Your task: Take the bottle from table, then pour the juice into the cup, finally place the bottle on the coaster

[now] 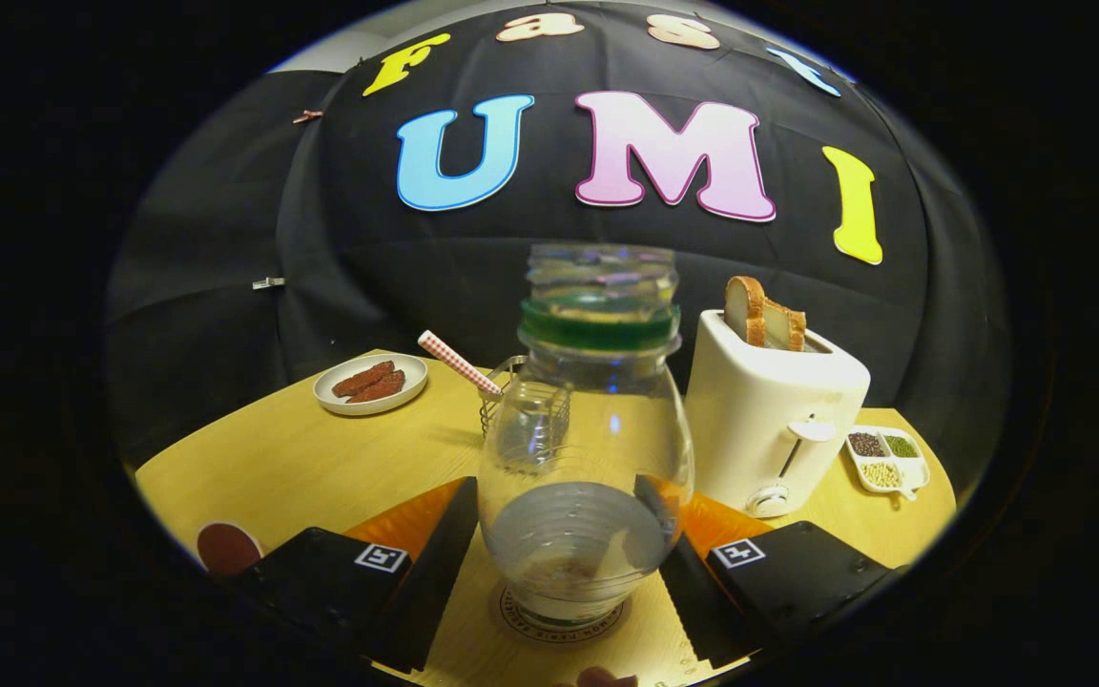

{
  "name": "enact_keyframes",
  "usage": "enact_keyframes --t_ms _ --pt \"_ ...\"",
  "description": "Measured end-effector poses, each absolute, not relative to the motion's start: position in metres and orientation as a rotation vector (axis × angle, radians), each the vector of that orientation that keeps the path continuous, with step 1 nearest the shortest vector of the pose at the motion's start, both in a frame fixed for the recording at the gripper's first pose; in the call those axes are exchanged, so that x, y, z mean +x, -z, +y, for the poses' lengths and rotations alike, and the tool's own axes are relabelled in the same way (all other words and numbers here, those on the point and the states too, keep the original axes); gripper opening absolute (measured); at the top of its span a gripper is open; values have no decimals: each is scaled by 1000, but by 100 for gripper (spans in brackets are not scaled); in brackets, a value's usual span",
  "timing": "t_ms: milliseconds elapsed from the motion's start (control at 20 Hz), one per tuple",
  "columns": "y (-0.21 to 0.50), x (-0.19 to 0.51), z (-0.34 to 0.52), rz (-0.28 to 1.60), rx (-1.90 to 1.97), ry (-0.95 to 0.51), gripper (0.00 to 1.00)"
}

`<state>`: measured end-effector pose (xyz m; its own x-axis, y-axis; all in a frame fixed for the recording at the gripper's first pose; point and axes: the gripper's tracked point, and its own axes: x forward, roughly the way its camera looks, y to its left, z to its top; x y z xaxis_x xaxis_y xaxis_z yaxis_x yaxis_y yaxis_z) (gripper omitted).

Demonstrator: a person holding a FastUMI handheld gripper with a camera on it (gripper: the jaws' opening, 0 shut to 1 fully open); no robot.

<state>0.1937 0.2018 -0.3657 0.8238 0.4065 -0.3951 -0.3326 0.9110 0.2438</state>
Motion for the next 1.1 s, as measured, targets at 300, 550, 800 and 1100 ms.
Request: enact_keyframes --t_ms 300,550,800,1100 --pt "324 186 183 394 180 -366 99" --pt "275 158 155 355 181 -356 99" --pt "217 116 119 316 154 -340 99" --pt "146 83 91 250 96 -348 96"
